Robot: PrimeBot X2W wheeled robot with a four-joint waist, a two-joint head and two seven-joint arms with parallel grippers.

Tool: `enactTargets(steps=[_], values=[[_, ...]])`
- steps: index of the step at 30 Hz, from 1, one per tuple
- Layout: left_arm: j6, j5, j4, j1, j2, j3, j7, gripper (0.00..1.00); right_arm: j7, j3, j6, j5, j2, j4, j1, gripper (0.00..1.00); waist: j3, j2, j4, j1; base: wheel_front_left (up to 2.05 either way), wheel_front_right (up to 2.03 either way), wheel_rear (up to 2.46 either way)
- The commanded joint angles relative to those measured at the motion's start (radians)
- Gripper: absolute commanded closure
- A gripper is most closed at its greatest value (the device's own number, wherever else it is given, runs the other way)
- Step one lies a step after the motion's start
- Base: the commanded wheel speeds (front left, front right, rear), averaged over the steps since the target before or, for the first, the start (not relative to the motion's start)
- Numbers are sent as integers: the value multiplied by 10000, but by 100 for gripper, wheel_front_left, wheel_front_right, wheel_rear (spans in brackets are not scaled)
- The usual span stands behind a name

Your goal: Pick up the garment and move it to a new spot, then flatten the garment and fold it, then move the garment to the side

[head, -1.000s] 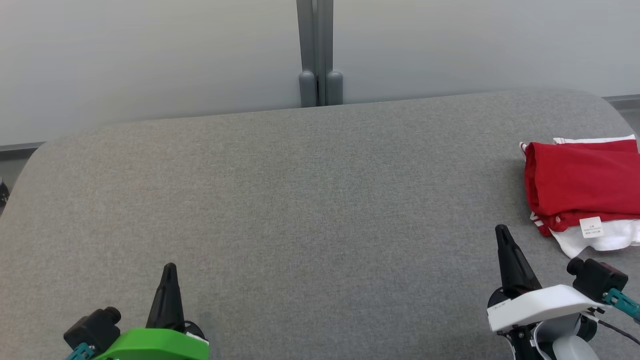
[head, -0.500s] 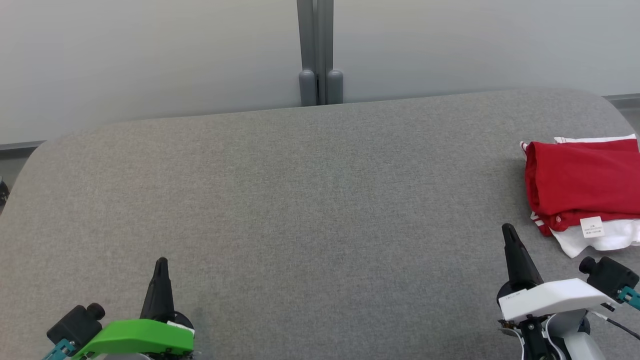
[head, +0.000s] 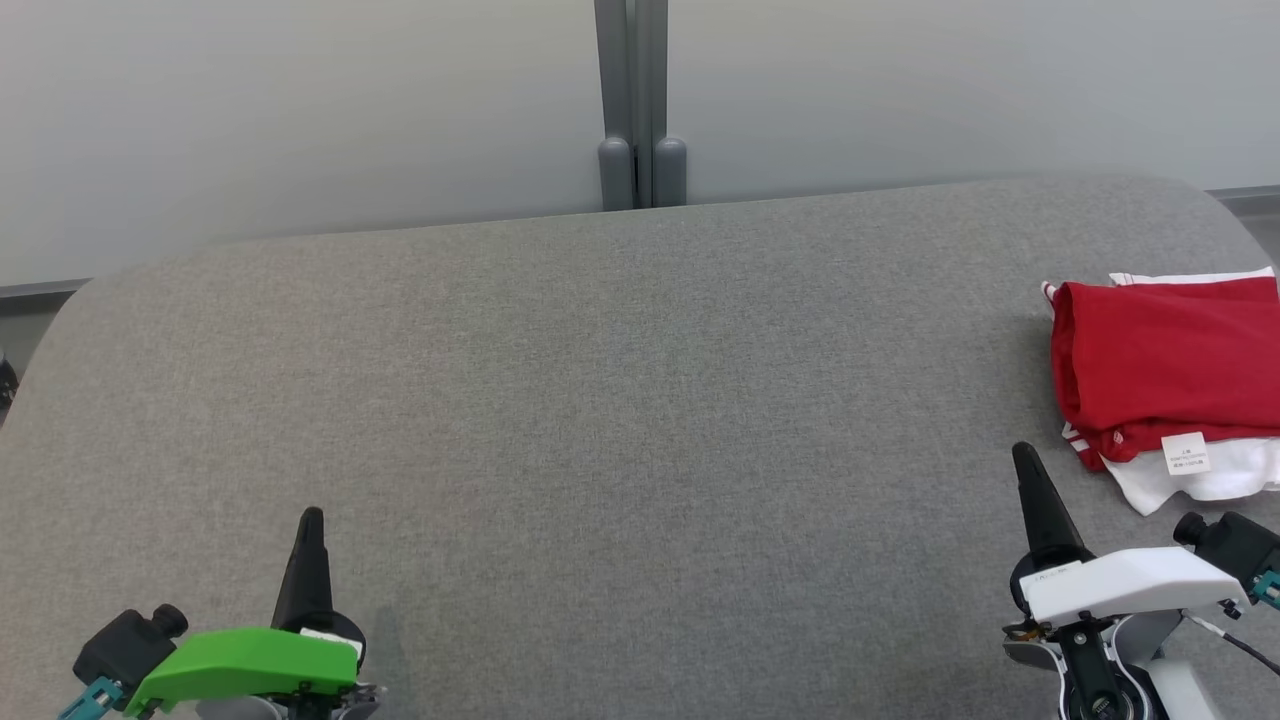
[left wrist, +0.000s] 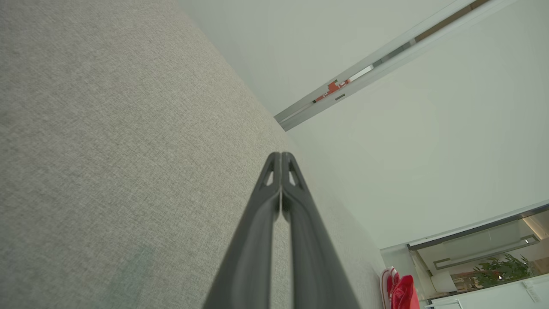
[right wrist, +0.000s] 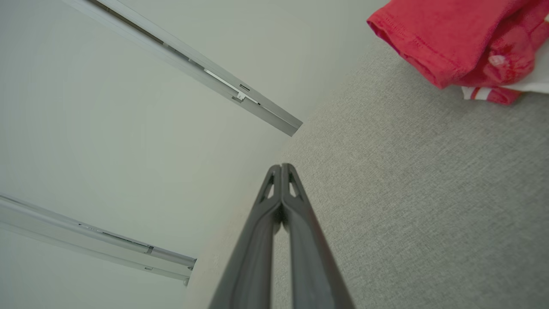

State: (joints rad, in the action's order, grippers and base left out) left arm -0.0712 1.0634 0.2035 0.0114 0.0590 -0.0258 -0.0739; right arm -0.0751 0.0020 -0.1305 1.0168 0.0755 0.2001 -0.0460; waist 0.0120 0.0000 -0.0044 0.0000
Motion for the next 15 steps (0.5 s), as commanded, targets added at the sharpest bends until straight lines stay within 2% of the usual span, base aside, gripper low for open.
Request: enactTargets(steps=[1, 15], values=[[-80, 297, -53, 315, 100, 102, 66, 100, 101, -76, -3, 322, 17, -60, -246, 100, -3, 0, 1, 0, 0, 0, 0], [-206, 1605, 57, 488, 110, 360, 453, 100, 501, -297, -3, 1723, -16, 58, -357, 100, -31, 0, 9, 0, 0, 0, 0]])
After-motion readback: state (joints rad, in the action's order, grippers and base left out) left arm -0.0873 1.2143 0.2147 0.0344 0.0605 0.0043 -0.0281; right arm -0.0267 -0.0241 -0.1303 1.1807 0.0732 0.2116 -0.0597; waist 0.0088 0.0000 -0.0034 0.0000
